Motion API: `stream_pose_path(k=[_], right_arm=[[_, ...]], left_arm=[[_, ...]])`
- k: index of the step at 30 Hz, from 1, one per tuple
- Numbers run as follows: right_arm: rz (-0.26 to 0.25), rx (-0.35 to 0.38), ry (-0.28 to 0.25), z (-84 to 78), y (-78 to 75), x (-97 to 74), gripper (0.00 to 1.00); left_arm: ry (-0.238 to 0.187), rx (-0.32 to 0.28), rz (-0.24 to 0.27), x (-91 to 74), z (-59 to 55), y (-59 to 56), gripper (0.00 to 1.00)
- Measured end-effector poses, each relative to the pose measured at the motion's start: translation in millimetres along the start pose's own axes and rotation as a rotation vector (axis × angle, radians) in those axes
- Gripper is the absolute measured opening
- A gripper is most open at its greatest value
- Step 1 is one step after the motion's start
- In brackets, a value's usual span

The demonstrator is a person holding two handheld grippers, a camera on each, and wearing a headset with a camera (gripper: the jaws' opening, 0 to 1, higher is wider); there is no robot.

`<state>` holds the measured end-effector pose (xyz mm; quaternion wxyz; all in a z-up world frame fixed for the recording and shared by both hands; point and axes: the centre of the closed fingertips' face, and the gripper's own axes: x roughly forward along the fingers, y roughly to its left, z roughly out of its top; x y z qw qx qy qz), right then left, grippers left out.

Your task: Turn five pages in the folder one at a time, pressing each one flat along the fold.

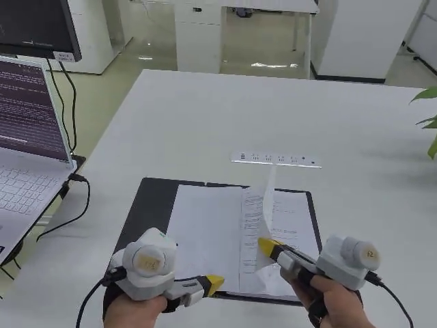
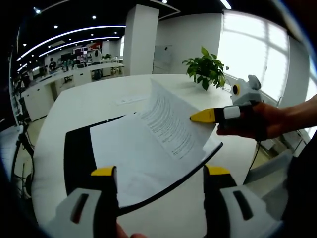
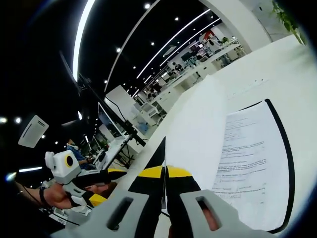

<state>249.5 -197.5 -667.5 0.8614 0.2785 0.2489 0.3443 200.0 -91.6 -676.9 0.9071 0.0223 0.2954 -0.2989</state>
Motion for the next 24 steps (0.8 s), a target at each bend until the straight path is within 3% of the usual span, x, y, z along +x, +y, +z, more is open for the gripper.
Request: stream_pose_path(k=[17, 24], right_arm=[[0.066, -0.03, 0.078, -22.4, 42.8, 46.5, 0.0], [0.085, -0.031, 0.099, -30.5, 55.3, 61.1, 0.0]], left_arm=[[-0.018, -0.029, 0.046, -27.0, -16.9, 27.4, 0.7], [-0.042, -0.096, 0.057, -33.7, -23.7, 42.7, 0.7]])
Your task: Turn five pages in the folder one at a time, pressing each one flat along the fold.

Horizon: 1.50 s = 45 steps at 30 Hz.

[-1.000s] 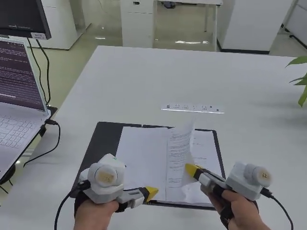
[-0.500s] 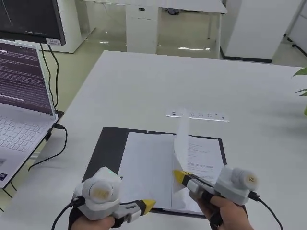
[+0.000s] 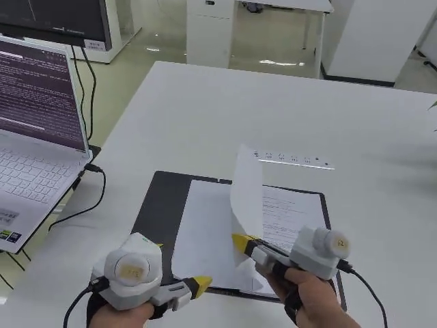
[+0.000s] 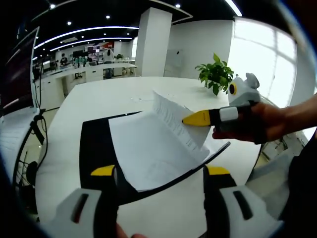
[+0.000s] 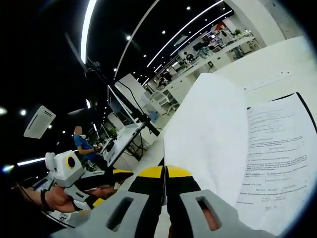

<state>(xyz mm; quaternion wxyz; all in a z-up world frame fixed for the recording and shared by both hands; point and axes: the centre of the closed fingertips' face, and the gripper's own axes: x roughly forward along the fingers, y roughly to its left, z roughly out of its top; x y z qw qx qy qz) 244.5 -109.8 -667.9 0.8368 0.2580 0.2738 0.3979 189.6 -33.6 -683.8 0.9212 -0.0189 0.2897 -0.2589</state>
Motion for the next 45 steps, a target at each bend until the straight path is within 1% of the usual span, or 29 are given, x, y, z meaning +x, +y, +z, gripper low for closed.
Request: stream_pose_path(k=[1, 3, 5, 8, 9, 14, 18, 26, 30, 32, 39, 45], right_arm=[[0.004, 0.002, 0.005, -1.7, 2.2, 3.4, 0.0], [0.009, 0.004, 0.02, -5.5, 6.0, 8.8, 0.0], [0.014, 0.0, 0.027, -8.2, 10.1, 14.2, 0.0], [0.025, 0.004, 0.032, -11.2, 15.5, 21.8, 0.0], [0.026, 0.005, 0.033, -11.6, 16.1, 22.8, 0.0], [0.029, 0.013, 0.045, -16.7, 19.7, 37.5, 0.0], [0.026, 0.019, 0.055, -20.5, 18.3, 46.5, 0.0], [0.015, 0.04, 0.084, -31.2, 15.3, 58.7, 0.0], [0.008, 0.064, 0.104, -40.0, 10.7, 65.7, 0.0], [0.005, 0.094, 0.107, -43.5, 7.8, 69.3, 0.0], [-0.01, 0.118, 0.138, -57.3, 1.3, 81.1, 0.0], [-0.027, 0.157, 0.155, -65.6, -6.8, 88.5, 0.0]], left_arm=[[0.003, 0.003, 0.005, -0.8, -2.7, 2.8, 0.71], [0.011, 0.013, 0.011, -4.0, -6.1, 4.2, 0.7], [0.01, 0.012, 0.015, -6.8, -8.0, 7.0, 0.71], [0.011, -0.006, 0.029, -11.6, -12.9, 16.2, 0.71], [0.011, -0.008, 0.031, -12.3, -13.3, 17.2, 0.71], [0.004, -0.023, 0.055, -20.2, -14.6, 31.4, 0.71], [0.0, -0.025, 0.064, -24.4, -13.9, 37.7, 0.71], [-0.002, -0.039, 0.07, -27.5, -16.3, 42.9, 0.7], [-0.001, -0.043, 0.07, -27.7, -18.2, 44.5, 0.7], [0.001, -0.044, 0.07, -27.9, -18.6, 44.8, 0.7], [0.008, -0.053, 0.071, -28.5, -22.8, 50.5, 0.69], [0.008, -0.062, 0.069, -28.3, -23.9, 51.6, 0.69]])
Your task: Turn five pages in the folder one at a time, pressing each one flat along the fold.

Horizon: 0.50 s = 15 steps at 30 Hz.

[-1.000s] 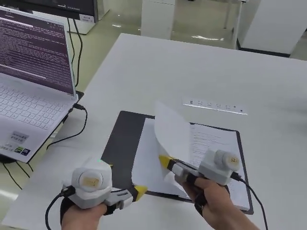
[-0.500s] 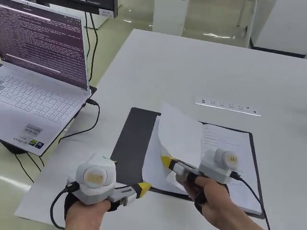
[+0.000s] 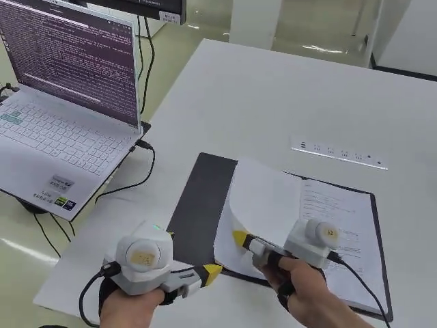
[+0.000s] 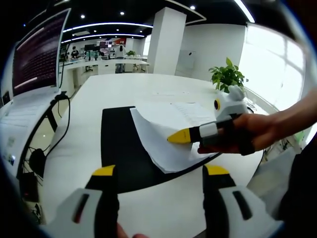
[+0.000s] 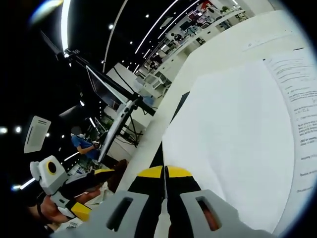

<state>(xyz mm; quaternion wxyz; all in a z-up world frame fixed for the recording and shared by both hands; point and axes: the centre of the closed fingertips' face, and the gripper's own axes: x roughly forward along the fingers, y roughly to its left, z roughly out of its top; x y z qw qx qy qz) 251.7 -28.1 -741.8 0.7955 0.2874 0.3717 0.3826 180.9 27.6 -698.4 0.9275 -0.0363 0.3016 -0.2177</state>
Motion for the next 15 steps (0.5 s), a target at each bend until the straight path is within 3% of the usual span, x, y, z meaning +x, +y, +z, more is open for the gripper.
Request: stream_pose_path(k=[15], right_arm=[[-0.085, 0.09, 0.052, -23.4, -31.1, 21.1, 0.0]], left_arm=[[0.022, 0.019, -0.037, 11.5, -4.3, -11.1, 0.68]])
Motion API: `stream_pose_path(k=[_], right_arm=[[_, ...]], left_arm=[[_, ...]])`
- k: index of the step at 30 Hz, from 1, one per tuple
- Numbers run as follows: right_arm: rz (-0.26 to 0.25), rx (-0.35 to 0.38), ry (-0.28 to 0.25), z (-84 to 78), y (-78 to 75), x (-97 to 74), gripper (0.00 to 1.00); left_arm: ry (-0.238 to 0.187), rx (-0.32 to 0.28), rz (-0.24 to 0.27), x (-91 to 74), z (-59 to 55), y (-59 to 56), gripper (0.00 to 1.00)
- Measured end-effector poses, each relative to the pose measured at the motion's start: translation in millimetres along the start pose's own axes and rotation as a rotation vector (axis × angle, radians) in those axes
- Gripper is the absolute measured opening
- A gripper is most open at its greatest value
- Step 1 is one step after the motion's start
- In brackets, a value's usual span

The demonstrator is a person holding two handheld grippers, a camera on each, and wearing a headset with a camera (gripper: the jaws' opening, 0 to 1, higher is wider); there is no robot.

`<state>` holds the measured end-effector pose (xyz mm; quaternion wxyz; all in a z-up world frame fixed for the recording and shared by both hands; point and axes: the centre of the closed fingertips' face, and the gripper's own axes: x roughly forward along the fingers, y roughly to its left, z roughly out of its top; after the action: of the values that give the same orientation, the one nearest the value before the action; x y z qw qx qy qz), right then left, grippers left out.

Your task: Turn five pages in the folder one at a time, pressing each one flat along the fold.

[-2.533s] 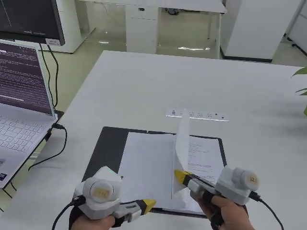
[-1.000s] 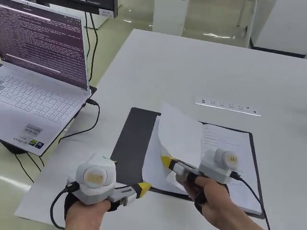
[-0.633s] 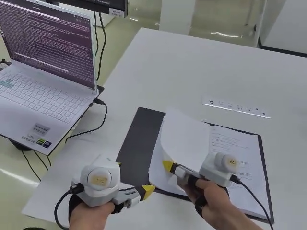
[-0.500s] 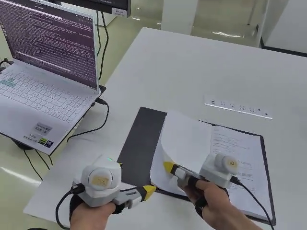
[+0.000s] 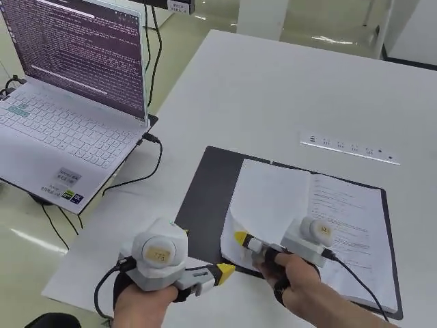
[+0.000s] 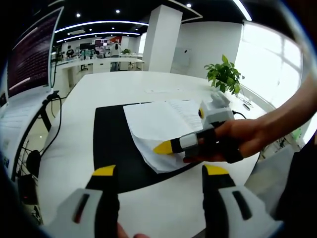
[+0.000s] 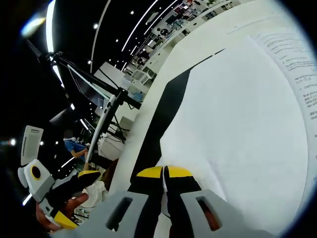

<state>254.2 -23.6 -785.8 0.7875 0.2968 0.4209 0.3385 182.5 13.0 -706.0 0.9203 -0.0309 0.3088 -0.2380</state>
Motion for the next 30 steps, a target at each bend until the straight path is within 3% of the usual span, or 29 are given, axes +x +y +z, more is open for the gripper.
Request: stream_pose_path(k=[4, 20, 24, 30], right_arm=[[-0.007, -0.011, 0.027, -6.2, -6.8, 3.9, 0.04], [0.139, 0.004, 0.013, -3.8, 26.3, -1.9, 0.39], [0.199, -0.053, 0.013, -3.1, 40.9, -14.0, 0.47], [0.188, -0.077, -0.051, 9.3, 39.4, -45.8, 0.43]], left_arm=[[0.0, 0.004, -0.007, 1.4, 1.6, -2.3, 0.68], [0.021, 0.018, -0.019, 4.9, -2.4, -10.9, 0.66], [0.028, 0.028, -0.024, 9.5, -1.3, -13.1, 0.64], [0.035, 0.053, -0.038, 19.7, 4.3, -13.7, 0.57]])
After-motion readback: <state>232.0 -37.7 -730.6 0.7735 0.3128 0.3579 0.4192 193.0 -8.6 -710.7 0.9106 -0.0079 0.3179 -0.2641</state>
